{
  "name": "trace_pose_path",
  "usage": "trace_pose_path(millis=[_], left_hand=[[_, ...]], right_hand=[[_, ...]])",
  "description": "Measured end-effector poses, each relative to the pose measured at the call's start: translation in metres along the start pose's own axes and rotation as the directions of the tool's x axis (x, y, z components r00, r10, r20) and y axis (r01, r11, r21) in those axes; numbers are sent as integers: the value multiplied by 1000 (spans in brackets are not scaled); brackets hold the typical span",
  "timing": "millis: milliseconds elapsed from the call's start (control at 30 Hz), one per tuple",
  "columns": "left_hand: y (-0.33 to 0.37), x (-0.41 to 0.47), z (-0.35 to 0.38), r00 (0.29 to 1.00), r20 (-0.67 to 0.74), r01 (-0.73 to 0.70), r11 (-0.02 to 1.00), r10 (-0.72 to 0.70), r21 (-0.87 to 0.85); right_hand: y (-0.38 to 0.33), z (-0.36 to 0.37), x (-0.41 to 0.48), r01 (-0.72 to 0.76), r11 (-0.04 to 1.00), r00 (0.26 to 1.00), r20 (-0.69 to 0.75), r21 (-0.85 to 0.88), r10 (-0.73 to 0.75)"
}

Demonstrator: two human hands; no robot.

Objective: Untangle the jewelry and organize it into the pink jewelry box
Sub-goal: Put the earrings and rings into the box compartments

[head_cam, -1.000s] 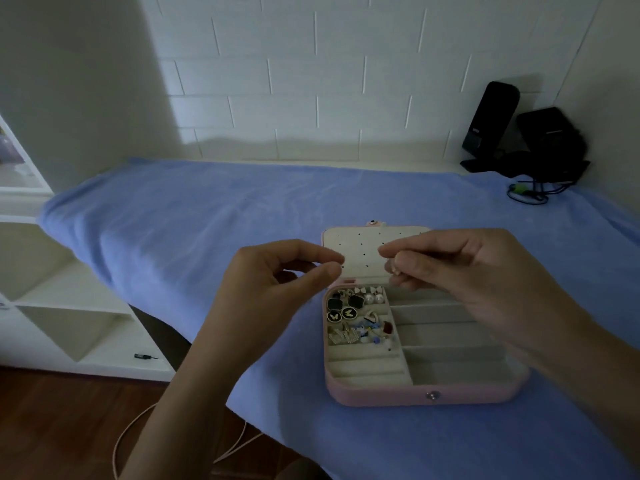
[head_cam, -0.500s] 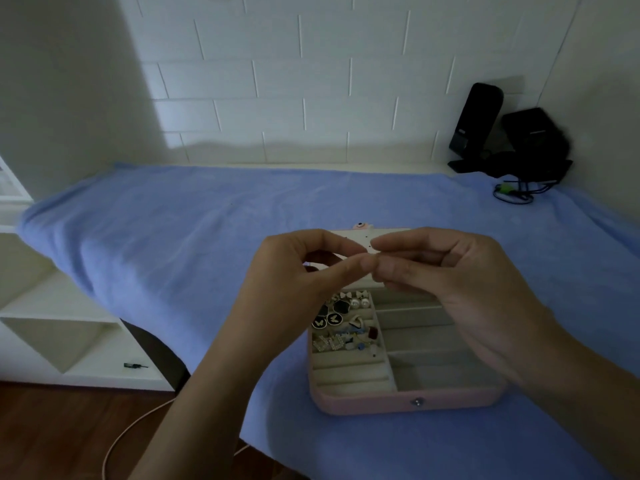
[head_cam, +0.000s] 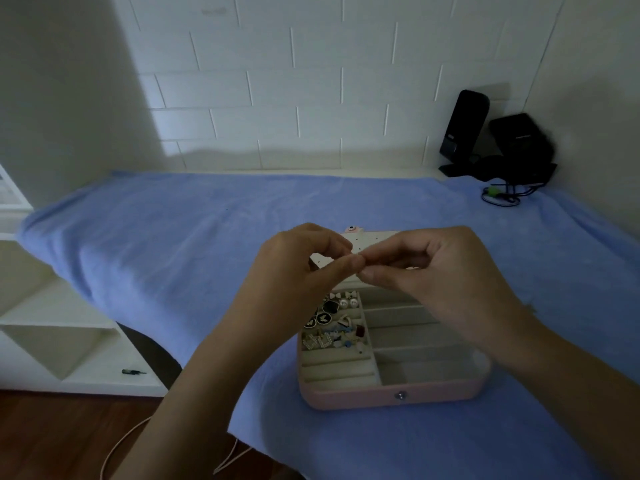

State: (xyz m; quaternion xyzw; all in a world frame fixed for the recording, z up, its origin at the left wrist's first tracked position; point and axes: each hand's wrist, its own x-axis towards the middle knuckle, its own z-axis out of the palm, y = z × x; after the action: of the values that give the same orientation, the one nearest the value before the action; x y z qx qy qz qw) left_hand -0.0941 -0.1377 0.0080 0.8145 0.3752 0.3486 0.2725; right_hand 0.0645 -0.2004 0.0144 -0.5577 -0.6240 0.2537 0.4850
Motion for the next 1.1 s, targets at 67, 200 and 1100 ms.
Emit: trace_pose_path(millis=[67, 200, 1100], left_hand=[[1, 1, 0, 999, 42, -30, 998, 28, 60], [-4, 3, -4, 996, 92, -14, 998, 9, 53], [-23, -7, -4, 970, 242, -74, 969, 15, 234]], right_hand=[[2, -1, 2, -34, 999, 999, 19, -22, 34], [6, -2, 7, -123, 992, 991, 47, 16, 122], [8, 4, 18, -252, 954, 879, 375, -161, 296]])
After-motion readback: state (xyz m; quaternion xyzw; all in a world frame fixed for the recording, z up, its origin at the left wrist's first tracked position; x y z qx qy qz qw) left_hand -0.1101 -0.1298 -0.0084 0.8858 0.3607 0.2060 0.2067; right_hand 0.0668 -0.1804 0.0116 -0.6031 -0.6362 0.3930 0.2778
